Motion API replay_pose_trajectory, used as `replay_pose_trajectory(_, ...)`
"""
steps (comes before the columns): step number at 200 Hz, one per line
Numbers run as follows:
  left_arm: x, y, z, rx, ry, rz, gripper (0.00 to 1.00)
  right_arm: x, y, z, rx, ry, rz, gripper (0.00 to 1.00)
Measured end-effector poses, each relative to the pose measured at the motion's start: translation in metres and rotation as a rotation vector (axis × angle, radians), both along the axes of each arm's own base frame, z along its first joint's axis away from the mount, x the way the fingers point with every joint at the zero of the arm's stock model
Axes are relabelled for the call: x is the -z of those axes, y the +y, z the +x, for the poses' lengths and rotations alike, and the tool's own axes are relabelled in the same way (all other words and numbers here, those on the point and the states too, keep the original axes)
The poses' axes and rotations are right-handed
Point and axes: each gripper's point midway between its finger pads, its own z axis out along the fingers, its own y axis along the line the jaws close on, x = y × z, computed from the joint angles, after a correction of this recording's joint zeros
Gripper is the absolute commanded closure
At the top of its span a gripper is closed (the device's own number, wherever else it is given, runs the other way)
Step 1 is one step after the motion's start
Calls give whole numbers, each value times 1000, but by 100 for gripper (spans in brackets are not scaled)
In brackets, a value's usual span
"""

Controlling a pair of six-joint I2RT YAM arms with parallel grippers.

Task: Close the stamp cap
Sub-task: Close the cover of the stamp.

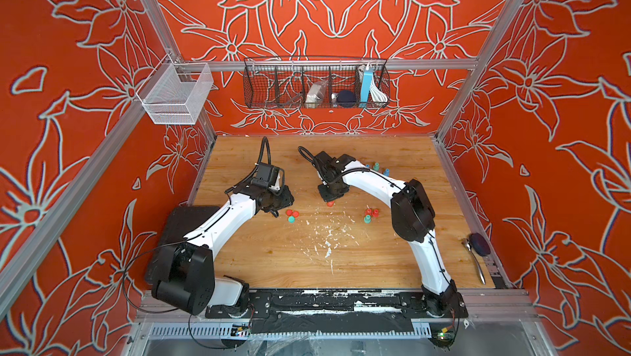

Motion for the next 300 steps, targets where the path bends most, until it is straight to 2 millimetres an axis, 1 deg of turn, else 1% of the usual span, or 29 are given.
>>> replay_pose_trajectory(43, 4, 1, -3, -1, 10, -3, 57, 8, 0, -1, 5, 13, -10, 89)
replay_pose_trajectory(123, 4, 3, -2, -6, 12, -6, 58, 9, 3, -2, 4, 14, -8, 89)
replay_pose_trajectory(188, 4, 5, -2, -11, 12, -10, 58, 9, 9, 5, 2, 5, 0, 90)
replay_pose_trajectory(234, 4, 6, -1, -14, 12, -12, 58, 14, 8, 4, 1, 16, -12, 89)
replay_pose_trajectory(300, 4, 5, -1, -13, 13, -16, 58, 14, 8, 4, 2, 16, -16, 89)
